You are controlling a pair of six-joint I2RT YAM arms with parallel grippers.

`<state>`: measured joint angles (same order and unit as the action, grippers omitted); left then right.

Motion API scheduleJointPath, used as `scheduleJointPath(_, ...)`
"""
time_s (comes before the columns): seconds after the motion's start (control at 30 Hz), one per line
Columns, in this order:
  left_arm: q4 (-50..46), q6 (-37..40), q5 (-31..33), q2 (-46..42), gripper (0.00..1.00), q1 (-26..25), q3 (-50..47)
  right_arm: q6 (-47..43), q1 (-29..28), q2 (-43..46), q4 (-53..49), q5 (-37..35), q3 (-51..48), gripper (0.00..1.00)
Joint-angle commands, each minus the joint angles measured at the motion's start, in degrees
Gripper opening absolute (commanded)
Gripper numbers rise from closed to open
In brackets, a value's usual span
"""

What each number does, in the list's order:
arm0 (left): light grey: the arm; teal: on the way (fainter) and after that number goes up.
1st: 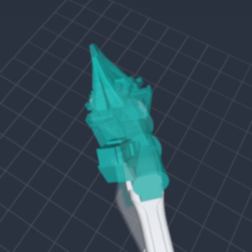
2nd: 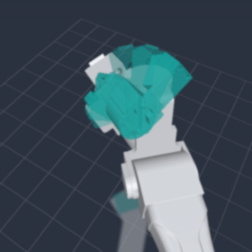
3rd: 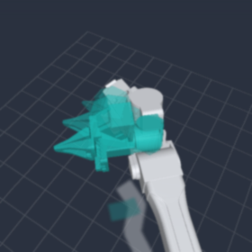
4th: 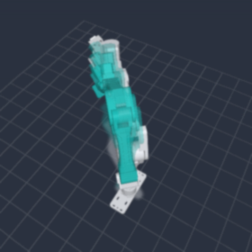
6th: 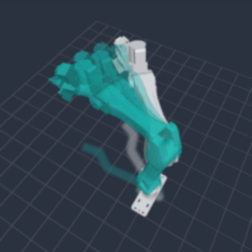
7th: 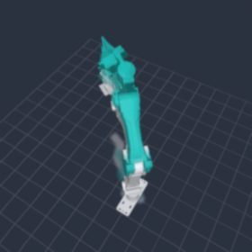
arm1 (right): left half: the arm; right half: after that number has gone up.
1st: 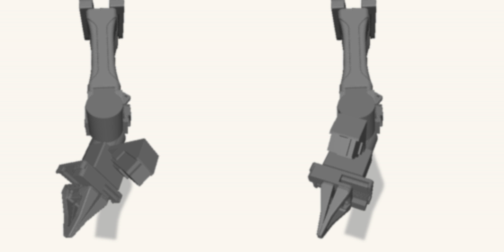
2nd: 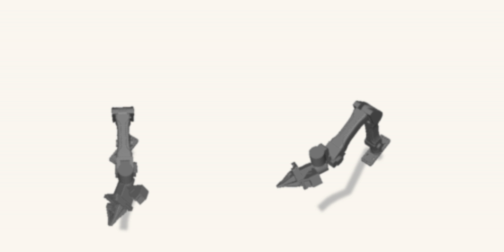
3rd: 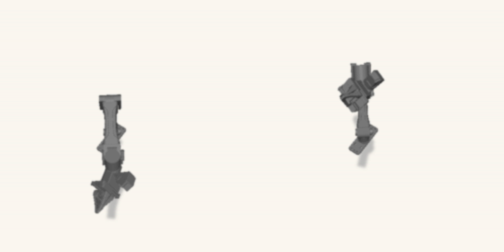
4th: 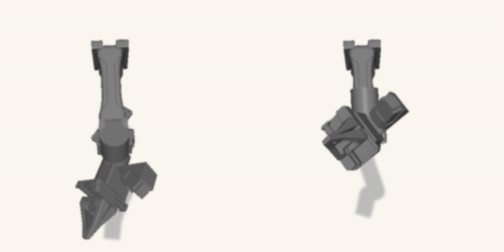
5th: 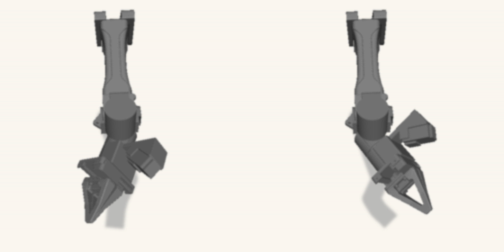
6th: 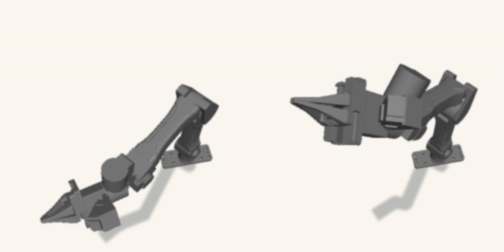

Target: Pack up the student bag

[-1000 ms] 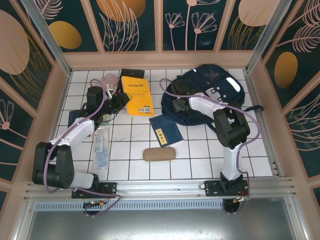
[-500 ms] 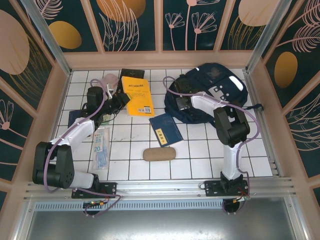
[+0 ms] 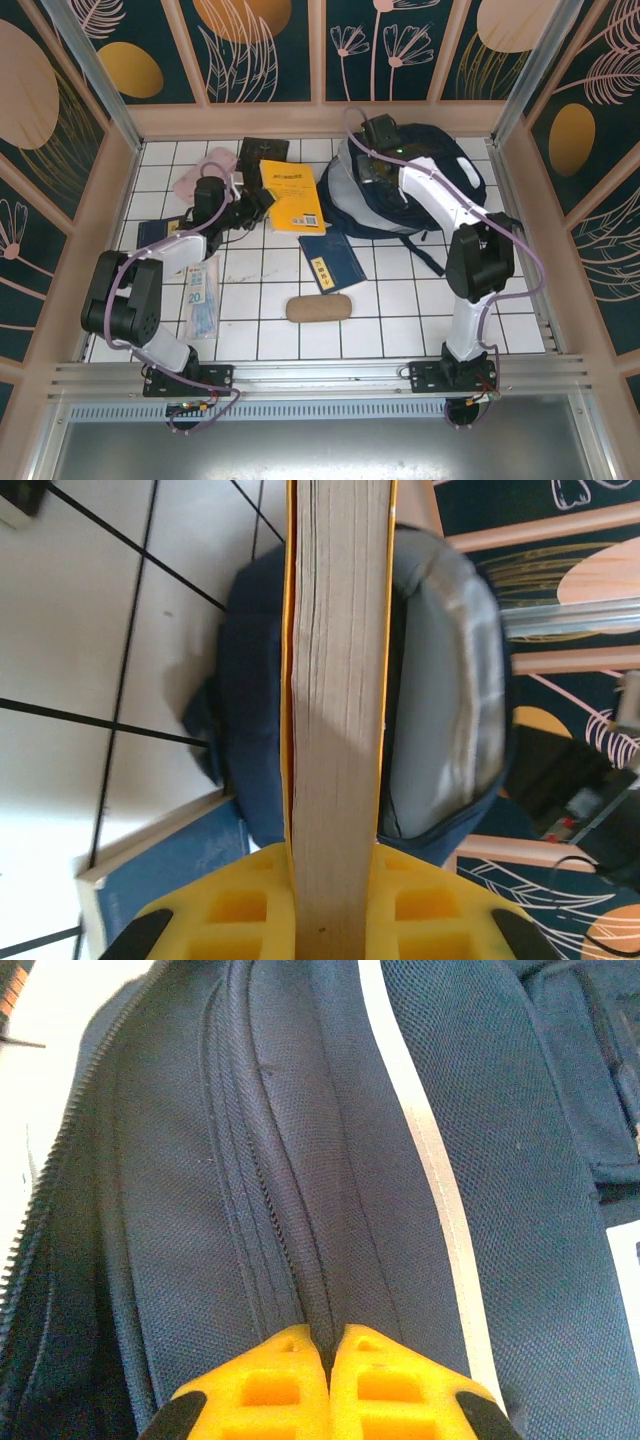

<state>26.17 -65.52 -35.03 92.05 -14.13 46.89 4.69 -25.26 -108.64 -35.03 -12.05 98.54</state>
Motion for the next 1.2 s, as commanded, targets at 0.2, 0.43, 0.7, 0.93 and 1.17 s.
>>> scheduleJointPath(0.2,15.5,-6.8,2.7,9.5,0.0,-7.3,9.8,6.3,3.1,6.7,-0.2,16.0,6.7,0.0)
scheduleJointPath(0.43,19.5,-11.6,6.5,20.7,0.0,-13.3,20.5,11.4,5.2,8.1,2.1,24.7,7.2,0.0)
scheduleJointPath(0.7,20.4,-15.6,15.2,32.2,0.0,-21.2,33.5,18.5,7.3,10.1,7.7,30.3,3.6,0.0)
scheduleJointPath(0.93,12.4,-15.8,23.4,42.0,0.0,-26.3,48.5,25.4,8.4,11.8,14.1,33.8,-1.1,0.0)
scheduleJointPath(1.17,0.8,-13.6,25.6,55.1,0.0,-29.1,68.2,26.2,9.1,12.1,14.0,34.9,-1.9,0.0)
